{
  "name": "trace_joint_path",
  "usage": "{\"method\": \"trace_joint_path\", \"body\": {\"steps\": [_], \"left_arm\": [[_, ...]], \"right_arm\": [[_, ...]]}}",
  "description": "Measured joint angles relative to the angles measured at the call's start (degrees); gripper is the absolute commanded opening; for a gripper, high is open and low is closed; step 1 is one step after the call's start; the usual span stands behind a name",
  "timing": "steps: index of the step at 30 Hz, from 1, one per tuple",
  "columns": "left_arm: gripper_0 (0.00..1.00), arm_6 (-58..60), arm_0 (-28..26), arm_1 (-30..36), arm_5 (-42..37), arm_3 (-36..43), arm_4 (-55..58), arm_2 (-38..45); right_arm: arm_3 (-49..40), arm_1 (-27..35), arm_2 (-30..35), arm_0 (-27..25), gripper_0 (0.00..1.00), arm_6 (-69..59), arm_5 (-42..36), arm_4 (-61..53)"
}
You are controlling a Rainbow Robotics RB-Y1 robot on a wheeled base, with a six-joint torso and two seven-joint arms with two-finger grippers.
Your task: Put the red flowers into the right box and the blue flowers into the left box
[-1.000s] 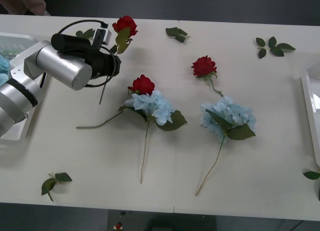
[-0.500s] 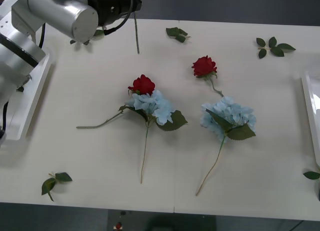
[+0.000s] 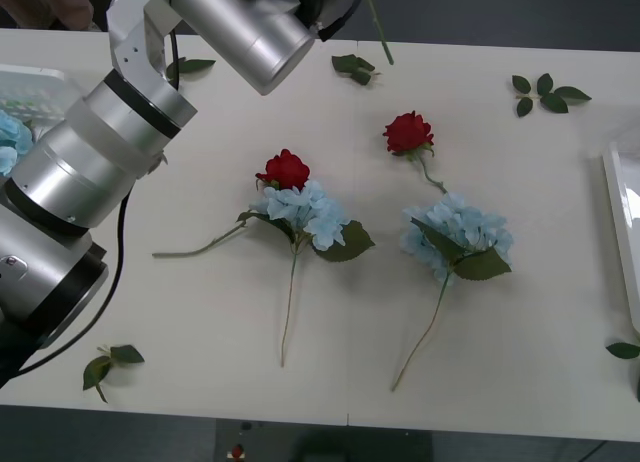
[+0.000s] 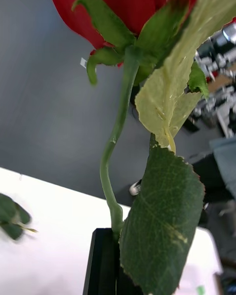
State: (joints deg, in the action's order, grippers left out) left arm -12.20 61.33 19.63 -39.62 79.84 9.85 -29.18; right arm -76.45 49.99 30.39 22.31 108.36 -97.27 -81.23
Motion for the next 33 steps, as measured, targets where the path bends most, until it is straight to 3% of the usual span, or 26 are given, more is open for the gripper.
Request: {"method": "trace_joint_path", "body": {"steps": [3,6,13,20,26,33], "left_arm": [[0.0,11.6,0.0,-2.9,-2.4,1.2,-6.0,-0.2],[0.0,14.0,0.0,-4.8,-2.5,1.5,-10.7,-1.5],[0.0,33.3,0.0,-7.4,-2.5,1.9,-18.8,-6.4],[0.0,35.1,0.0,-7.9,-2.4,4.5,-19.5,-10.8],[0.0,46.4,0.0,-7.9,-2.4,7.2,-20.7,-13.7],[0.0,46.6,0.0,-7.9,-2.4,8.2,-20.7,-13.9]], "right_arm": [[0.0,0.0,0.0,0.0,1.0,4.7,-0.9,-5.4],[0.0,0.0,0.0,0.5,1.0,8.5,-1.8,-9.4],[0.0,-0.1,-0.3,4.3,1.0,9.0,-2.7,-16.1],[0.0,-3.3,-0.6,9.4,1.0,9.0,-2.5,-16.8],[0.0,-5.6,-3.1,13.4,1.0,7.7,0.2,-16.5],[0.0,-9.8,-4.4,18.6,1.0,3.7,0.1,-10.9]]}}
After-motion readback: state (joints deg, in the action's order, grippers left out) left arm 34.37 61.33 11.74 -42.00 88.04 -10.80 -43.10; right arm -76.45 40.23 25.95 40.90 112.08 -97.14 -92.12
